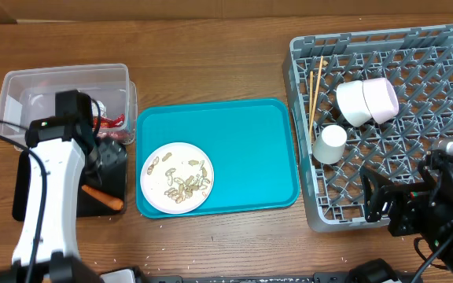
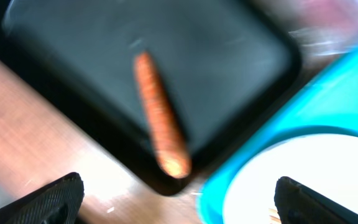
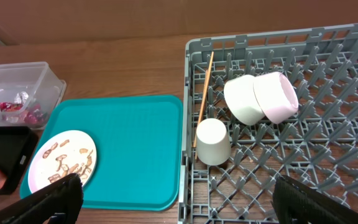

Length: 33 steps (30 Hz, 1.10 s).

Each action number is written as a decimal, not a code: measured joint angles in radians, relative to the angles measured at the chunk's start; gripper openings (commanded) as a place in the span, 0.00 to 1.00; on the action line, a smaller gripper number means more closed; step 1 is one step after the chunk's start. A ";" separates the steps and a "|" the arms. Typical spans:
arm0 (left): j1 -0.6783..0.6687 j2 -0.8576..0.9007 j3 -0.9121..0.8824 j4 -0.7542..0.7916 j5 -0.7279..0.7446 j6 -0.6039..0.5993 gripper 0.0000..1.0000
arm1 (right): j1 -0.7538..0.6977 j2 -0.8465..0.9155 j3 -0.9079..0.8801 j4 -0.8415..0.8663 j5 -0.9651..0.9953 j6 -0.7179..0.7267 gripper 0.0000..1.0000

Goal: Sort waste into correct bins and load items into the dishwasher
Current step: 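Carry the carrot to the black tray and release it, then return the left gripper to the white plate and grip its rim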

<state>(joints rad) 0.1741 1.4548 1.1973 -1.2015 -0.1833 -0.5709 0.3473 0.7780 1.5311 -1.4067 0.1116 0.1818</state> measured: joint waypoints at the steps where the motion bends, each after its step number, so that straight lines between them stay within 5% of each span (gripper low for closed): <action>1: -0.026 -0.029 0.024 0.016 0.029 0.015 0.96 | 0.000 0.000 0.000 0.000 0.000 0.000 1.00; 5: -0.188 -0.111 0.062 0.105 0.124 0.070 0.99 | 0.000 0.000 0.000 0.000 0.000 0.001 1.00; 8: -0.384 -0.121 0.069 0.164 0.164 0.101 0.90 | 0.000 0.000 0.000 0.000 0.000 0.001 1.00; 14: -0.732 0.042 0.062 0.219 0.101 0.137 0.63 | 0.000 0.000 0.000 0.000 0.000 0.001 1.00; 17: -0.821 0.174 0.054 0.244 0.070 0.141 0.36 | 0.000 0.000 0.000 0.000 0.000 0.001 1.00; 21: -0.880 0.330 0.050 0.229 0.049 0.139 0.18 | 0.000 0.000 0.000 0.000 0.000 0.000 1.00; 25: -0.886 0.378 0.044 0.165 0.027 0.113 0.18 | 0.000 0.000 0.000 0.000 0.000 0.001 1.00; 33: -0.886 0.380 -0.014 0.130 0.006 0.090 0.42 | 0.000 0.000 0.000 0.000 0.000 0.001 1.00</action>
<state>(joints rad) -0.7120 1.8347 1.1835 -1.0718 -0.1768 -0.4805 0.3473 0.7780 1.5311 -1.4067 0.1116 0.1829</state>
